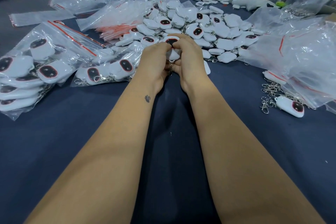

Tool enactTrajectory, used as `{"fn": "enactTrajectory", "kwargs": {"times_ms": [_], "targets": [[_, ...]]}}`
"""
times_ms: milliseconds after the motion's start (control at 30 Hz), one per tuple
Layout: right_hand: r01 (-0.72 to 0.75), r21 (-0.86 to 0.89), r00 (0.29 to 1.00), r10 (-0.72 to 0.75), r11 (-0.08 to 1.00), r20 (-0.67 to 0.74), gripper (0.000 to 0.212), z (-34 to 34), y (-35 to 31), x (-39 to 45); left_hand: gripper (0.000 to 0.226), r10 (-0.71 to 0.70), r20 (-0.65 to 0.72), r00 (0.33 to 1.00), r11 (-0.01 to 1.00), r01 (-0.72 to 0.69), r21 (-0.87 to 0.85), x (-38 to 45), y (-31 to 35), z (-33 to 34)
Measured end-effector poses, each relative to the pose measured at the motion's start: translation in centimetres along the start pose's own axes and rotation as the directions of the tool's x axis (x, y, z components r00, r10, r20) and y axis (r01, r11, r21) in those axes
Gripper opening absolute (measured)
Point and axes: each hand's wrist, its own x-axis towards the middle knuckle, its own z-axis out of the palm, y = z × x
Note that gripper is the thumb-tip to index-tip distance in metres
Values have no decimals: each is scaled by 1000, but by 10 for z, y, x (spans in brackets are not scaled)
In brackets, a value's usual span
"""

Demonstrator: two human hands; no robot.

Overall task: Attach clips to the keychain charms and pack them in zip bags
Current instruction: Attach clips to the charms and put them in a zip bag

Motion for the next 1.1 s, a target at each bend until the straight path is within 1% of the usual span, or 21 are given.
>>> {"fn": "enactTrajectory", "kwargs": {"times_ms": [133, 267, 333, 633, 767, 867, 900, 933, 967, 1000, 1033, 1067, 1100], "targets": [[17, -15, 1000, -18, 1000, -18, 24, -1, 1, -1, 25, 38, -15, 999, 999, -38, 2, 0, -2, 2], [16, -52, 1000, -17, 999, -20, 23, 0, 1, -1, 27, 79, -67, 995, 994, -73, 84, 2, -5, 3], [16, -61, 1000, -17, 998, -12, 22, 1, 0, -2, 29, 89, -87, 992, 992, -81, 93, 2, -5, 3], [24, -74, 1000, -24, 997, 1, 20, 2, 1, -3, 31, 88, -101, 991, 995, -82, 63, 0, -3, 3], [27, -73, 1000, -28, 997, -7, 21, 2, 0, -3, 26, 57, -93, 994, 997, -52, 52, -2, -1, 4], [30, -4, 997, -31, 1000, -71, 21, 3, 0, -3, 22, 52, -98, 994, 996, -44, 78, -4, 2, 8], [39, 3, 994, -39, 999, -107, 21, 3, -1, -2, 17, 73, -97, 993, 991, -62, 116, -5, 4, 10], [45, 10, 989, -43, 999, -142, 20, 2, -1, -1, 20, 123, -94, 988, 976, -104, 191, -7, 4, 11], [44, 23, 984, -39, 999, -175, 18, 1, -2, 0, 28, 206, -85, 975, 937, -171, 304, -9, 4, 10], [35, 42, 979, -26, 998, -204, 15, -1, -4, 1, 34, 317, -66, 946, 862, -258, 437, -11, 5, 8], [26, 57, 975, -13, 998, -222, 12, -2, -5, 1, 39, 437, -31, 899, 744, -342, 574, -14, 6, 6], [19, 61, 974, -4, 998, -228, 9, -2, -6, 2, 41, 539, 14, 842, 579, -383, 720, -15, 7, 2], [14, 50, 974, -2, 999, -226, 7, -2, -7, 2, 40, 611, 53, 790, 379, -350, 857, -15, 9, -2]]}}
